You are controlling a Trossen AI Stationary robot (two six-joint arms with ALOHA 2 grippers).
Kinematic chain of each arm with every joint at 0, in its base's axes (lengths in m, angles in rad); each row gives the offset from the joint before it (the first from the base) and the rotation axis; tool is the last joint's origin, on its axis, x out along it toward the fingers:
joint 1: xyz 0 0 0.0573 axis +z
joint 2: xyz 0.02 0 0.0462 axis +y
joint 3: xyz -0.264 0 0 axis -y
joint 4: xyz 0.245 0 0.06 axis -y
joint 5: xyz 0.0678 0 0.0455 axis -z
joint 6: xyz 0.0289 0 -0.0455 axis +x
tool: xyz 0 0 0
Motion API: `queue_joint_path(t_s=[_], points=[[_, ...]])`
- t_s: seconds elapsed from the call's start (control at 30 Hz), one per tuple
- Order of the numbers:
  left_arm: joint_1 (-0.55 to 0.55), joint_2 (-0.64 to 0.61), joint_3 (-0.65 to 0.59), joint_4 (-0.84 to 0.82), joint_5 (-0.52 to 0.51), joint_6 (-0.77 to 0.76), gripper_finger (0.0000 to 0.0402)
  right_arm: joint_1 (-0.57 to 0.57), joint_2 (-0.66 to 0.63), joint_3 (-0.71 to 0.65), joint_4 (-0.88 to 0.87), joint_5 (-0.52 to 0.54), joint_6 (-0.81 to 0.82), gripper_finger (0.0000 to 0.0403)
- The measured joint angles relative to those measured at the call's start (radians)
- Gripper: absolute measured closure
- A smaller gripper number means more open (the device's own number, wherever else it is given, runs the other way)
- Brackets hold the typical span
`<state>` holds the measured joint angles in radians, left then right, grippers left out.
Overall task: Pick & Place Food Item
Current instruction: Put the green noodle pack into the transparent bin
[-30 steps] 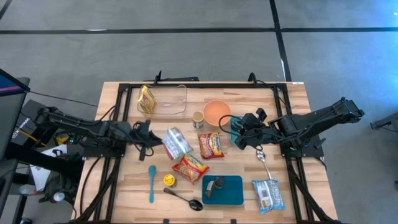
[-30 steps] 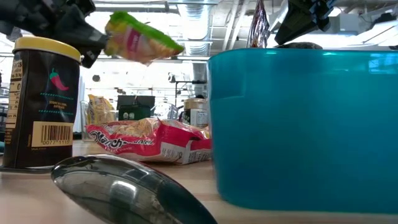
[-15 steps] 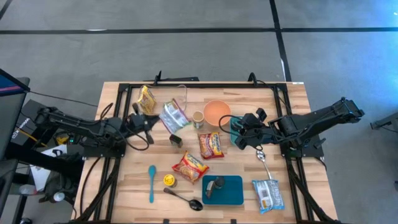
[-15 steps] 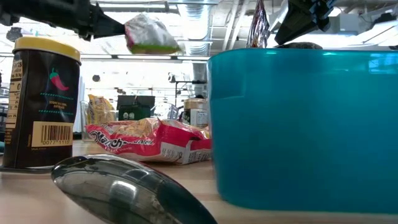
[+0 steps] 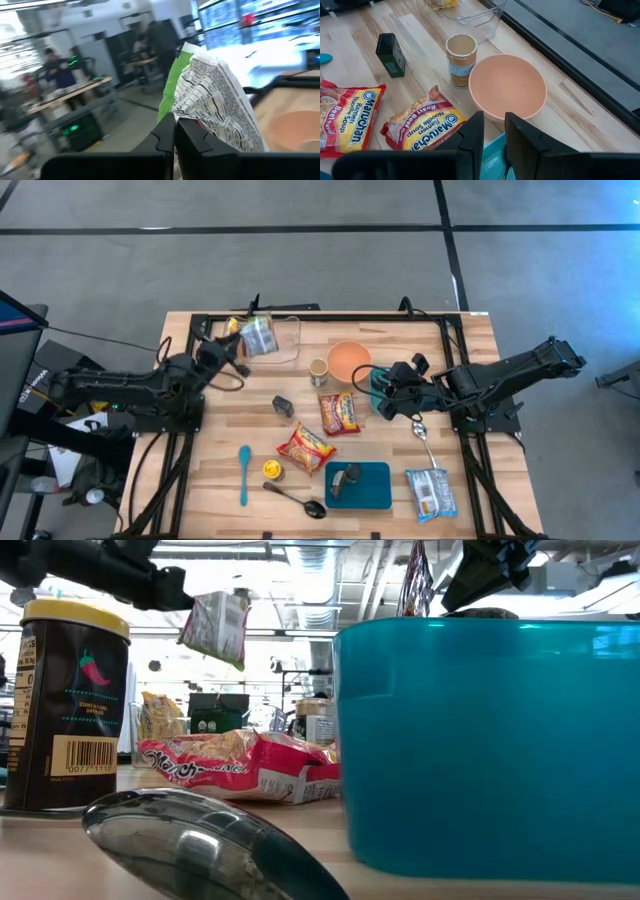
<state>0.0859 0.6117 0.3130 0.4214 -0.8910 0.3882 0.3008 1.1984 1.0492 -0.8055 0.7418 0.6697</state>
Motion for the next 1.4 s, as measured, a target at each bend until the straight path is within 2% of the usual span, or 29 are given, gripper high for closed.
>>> queue_joint_path(t_s=[0.23, 0.4, 0.57, 0.83, 1.4], points=[[0.171, 0.021, 0.000, 0.002, -0.001, -0.019, 0.0401, 0.000, 0.000, 0.000, 0.000, 0.000, 0.000, 0.0331], [0.234, 0.087, 0.001, 0.007, -0.007, -0.101, 0.0401, 0.000, 0.000, 0.000, 0.000, 0.012, 0.000, 0.0331], [0.247, 0.175, 0.001, 0.005, -0.133, -0.105, 0.0401, 0.000, 0.000, 0.000, 0.000, 0.015, 0.000, 0.0331], [0.248, 0.275, 0.001, 0.006, -0.271, -0.105, 0.0401, 0.000, 0.000, 0.000, 0.000, 0.015, 0.000, 0.0331], [0.250, 0.451, 0.001, 0.006, -0.317, -0.304, 0.0401, 0.000, 0.000, 0.000, 0.000, 0.015, 0.000, 0.0331]])
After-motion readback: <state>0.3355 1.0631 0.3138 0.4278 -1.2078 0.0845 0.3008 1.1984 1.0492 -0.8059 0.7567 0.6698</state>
